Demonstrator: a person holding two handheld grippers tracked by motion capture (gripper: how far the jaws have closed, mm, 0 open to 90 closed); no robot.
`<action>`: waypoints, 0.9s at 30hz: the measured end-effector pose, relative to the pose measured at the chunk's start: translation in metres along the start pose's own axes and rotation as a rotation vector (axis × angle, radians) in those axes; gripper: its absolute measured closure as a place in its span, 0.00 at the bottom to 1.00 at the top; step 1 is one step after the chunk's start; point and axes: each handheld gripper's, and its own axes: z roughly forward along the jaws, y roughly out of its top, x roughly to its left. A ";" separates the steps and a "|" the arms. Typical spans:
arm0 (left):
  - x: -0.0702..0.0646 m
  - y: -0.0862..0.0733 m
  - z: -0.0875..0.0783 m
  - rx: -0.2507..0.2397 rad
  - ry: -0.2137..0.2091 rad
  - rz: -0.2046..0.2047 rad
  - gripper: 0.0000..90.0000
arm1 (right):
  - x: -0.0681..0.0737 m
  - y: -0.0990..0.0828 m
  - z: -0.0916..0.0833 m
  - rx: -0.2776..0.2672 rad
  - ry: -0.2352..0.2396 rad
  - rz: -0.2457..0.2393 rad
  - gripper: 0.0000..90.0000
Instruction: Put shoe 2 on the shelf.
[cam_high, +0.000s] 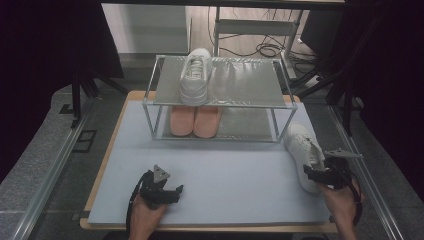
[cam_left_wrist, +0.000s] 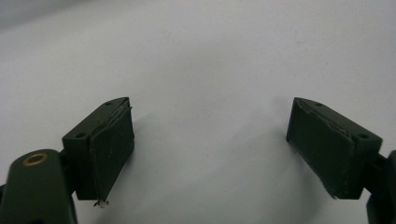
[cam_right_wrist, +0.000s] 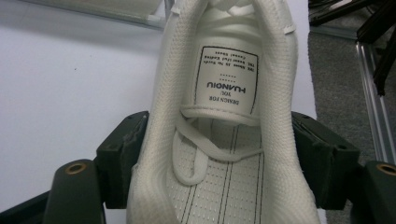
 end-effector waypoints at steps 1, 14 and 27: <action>0.000 0.000 0.000 0.000 0.000 0.000 0.17 | 0.000 0.000 -0.002 -0.005 0.000 -0.001 0.31; 0.000 0.000 0.000 0.000 0.000 0.000 0.17 | 0.000 -0.010 -0.026 -0.028 0.008 -0.007 0.32; 0.000 0.000 0.000 0.000 0.000 0.000 0.17 | -0.003 -0.022 -0.016 0.062 -0.007 -0.033 0.13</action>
